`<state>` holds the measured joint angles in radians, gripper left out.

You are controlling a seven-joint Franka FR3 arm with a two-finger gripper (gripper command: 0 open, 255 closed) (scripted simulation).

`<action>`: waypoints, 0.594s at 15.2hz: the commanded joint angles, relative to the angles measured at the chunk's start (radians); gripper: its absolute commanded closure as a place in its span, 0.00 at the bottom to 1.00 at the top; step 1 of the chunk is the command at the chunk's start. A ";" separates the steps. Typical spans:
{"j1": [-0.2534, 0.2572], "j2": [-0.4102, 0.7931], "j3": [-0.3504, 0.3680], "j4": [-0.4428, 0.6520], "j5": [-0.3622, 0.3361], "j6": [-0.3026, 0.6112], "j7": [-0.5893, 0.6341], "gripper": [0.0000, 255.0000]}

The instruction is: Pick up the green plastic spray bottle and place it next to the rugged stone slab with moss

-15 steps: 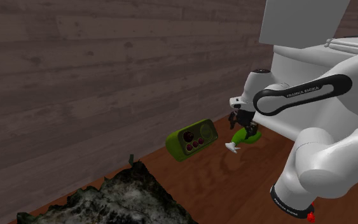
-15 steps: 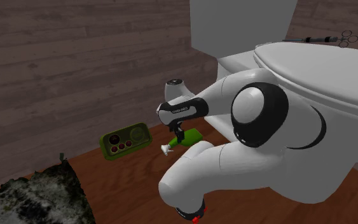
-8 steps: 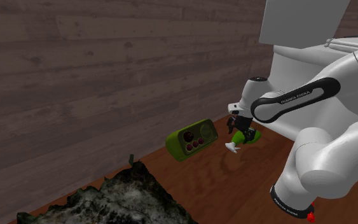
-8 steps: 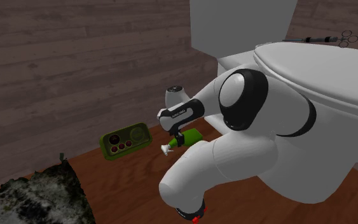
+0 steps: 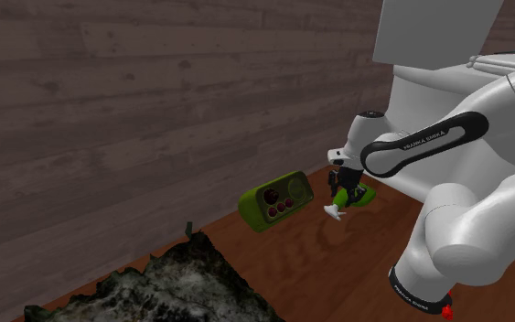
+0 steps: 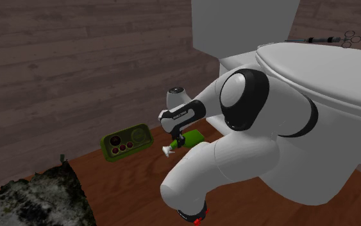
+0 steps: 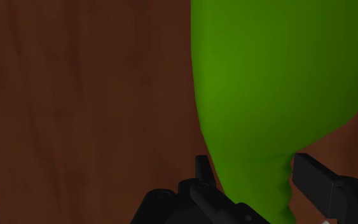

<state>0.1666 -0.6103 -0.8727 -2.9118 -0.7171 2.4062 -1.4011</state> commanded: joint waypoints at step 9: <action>-0.005 -0.019 0.011 0.004 0.006 -0.023 -0.002 1.00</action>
<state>0.1638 -0.6195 -0.8676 -2.9107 -0.7150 2.3960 -1.4020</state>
